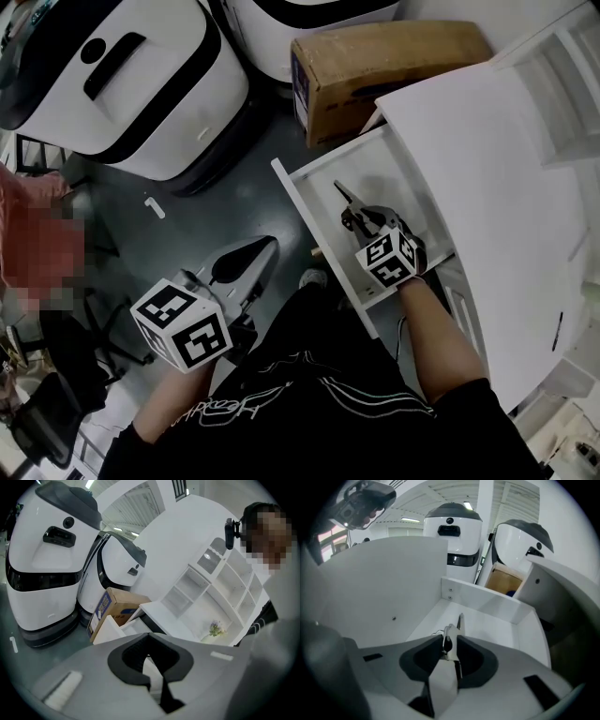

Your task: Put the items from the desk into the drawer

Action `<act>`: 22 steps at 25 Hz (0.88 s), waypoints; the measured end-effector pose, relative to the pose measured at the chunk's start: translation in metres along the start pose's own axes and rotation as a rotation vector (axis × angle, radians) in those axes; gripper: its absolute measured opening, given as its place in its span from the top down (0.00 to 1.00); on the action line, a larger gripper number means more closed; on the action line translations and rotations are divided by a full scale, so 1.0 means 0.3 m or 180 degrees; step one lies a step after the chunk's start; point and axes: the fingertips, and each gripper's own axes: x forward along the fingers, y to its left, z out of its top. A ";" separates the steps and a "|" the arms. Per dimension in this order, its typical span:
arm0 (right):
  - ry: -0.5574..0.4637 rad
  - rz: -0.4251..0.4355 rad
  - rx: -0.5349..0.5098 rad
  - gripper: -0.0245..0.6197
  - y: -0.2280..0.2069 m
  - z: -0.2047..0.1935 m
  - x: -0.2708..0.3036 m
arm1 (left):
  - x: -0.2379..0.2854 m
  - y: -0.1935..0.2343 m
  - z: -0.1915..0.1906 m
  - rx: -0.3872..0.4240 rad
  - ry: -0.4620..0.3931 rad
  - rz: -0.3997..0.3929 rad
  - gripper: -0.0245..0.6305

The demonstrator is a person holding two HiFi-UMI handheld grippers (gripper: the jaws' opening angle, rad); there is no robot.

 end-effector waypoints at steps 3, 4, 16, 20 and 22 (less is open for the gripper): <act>0.0006 0.0163 0.0046 0.78 0.028 -0.004 0.016 | -0.017 0.016 -0.011 -0.0041 -0.0017 0.0044 0.95; -0.0025 0.0209 0.0087 0.76 0.032 0.000 0.018 | -0.021 0.020 -0.016 -0.0056 -0.0017 0.0060 0.95; -0.0879 0.0075 0.0862 0.60 -0.011 0.128 -0.286 | 0.026 -0.114 -0.068 0.0003 0.0011 -0.0130 0.95; -0.1372 0.0064 0.1006 0.62 -0.016 0.230 -0.524 | 0.051 -0.209 -0.078 0.0050 0.0006 -0.0237 0.95; -0.1615 0.0114 0.1105 0.66 -0.011 0.263 -0.650 | 0.066 -0.270 -0.081 0.0123 0.0018 -0.0307 0.95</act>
